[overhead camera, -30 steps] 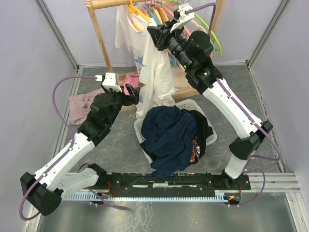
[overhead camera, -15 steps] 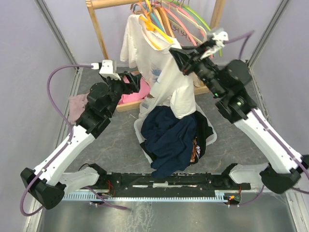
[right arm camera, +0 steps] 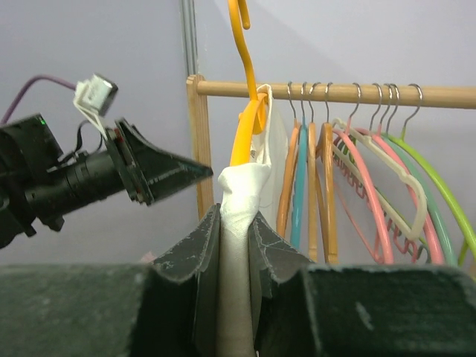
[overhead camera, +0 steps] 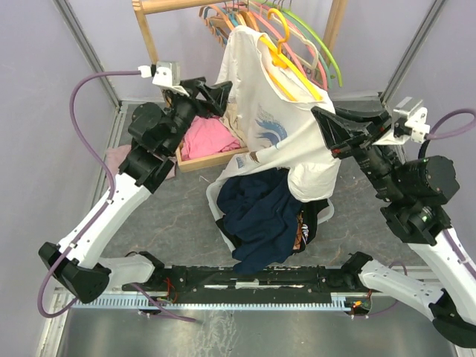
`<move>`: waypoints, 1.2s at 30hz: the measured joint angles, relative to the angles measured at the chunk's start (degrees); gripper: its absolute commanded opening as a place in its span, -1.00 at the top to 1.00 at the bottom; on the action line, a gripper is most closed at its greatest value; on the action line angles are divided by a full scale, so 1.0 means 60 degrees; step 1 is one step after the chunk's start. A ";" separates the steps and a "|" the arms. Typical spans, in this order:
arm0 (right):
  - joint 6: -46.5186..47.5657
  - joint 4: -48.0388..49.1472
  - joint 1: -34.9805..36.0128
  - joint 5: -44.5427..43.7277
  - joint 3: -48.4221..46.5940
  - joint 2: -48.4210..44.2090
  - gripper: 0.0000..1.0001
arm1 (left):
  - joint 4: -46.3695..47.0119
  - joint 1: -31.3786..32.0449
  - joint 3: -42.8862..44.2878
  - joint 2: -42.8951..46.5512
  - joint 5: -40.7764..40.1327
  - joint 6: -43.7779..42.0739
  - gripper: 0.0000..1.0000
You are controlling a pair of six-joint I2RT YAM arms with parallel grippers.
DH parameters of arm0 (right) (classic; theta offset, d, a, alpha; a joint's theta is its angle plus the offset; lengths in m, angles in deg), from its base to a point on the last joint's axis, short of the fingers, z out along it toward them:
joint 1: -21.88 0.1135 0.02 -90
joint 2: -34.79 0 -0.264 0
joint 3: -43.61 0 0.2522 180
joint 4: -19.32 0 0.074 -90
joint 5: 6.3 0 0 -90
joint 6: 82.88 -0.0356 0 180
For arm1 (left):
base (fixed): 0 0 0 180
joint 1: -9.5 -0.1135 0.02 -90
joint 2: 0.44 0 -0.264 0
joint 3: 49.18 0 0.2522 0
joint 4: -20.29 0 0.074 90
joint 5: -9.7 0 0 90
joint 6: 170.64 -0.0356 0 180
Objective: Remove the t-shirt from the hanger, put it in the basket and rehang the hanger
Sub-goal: Pick up the hanger from the clothesline, then remove the T-shirt from the hanger.
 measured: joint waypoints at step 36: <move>-0.0080 0.0033 0.0000 -0.0171 0.0780 -0.0076 0.97 | 0.0743 0.0812 0.2218 -0.2350 0.1319 0.0452 -0.33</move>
